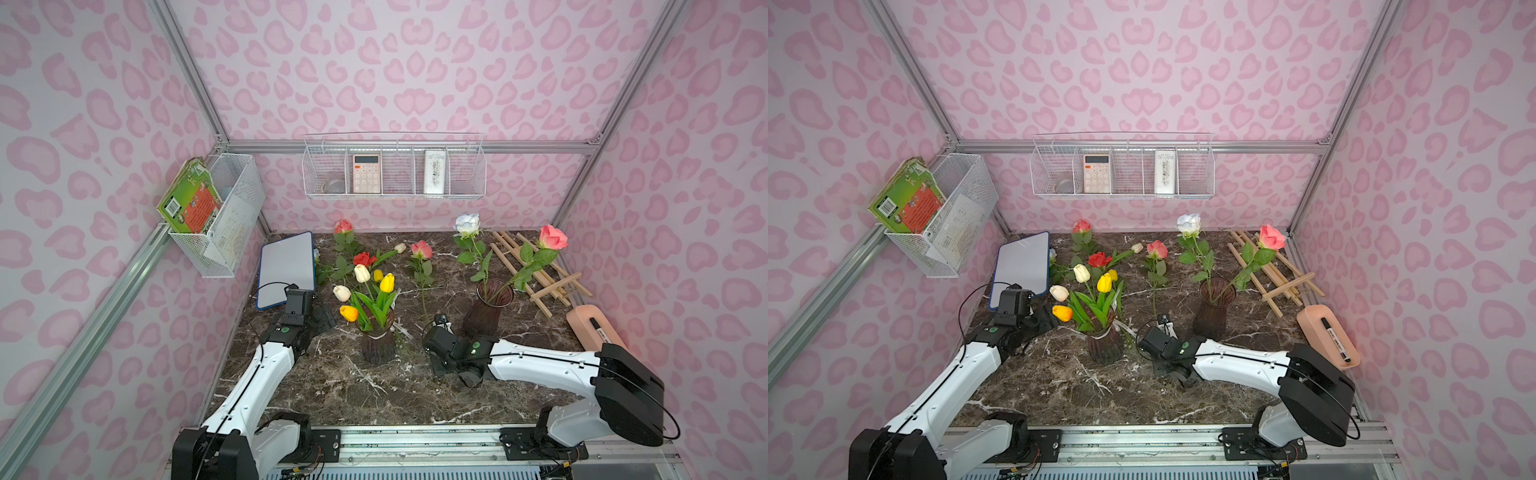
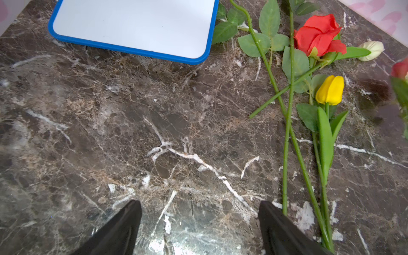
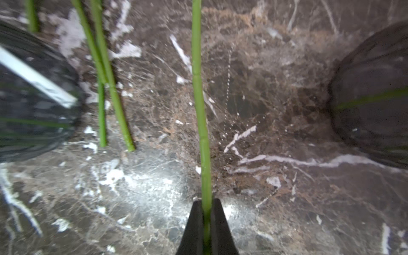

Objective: Arrange the flowers in different vases according to their variety
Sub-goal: Pick up the flower at the center of the board, then insert the flower into the vase.

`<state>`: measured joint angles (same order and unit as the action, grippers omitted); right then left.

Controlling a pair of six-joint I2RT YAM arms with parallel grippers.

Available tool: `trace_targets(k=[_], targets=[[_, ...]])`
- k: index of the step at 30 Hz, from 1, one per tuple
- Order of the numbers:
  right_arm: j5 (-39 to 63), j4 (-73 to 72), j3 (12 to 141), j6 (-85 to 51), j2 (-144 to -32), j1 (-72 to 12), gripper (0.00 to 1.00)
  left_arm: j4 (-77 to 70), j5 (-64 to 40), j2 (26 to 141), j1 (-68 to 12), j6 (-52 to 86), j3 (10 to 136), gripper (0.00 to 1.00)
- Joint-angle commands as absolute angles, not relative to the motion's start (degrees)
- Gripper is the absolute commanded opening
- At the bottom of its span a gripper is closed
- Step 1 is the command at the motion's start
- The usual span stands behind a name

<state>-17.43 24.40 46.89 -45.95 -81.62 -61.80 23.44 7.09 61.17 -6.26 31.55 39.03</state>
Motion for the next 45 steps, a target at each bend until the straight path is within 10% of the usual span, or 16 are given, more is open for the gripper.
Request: trace_targets(k=[1,32,45], targets=[[-18.51,19.16,46.73,-41.90,-78.51,-61.70,0.00,23.60,6.55,60.25,-6.24,31.77,38.70,0.88],[-3.98,-21.63,36.55,-12.17,-52.26,-55.71,0.00,24.58,-28.85,52.22,-7.17,38.66,69.19,0.99],[-2.11,-13.54,36.32,-10.81,-44.50,-51.10,0.00,19.20,-31.80,74.15,-31.61,33.26,91.24,0.85]])
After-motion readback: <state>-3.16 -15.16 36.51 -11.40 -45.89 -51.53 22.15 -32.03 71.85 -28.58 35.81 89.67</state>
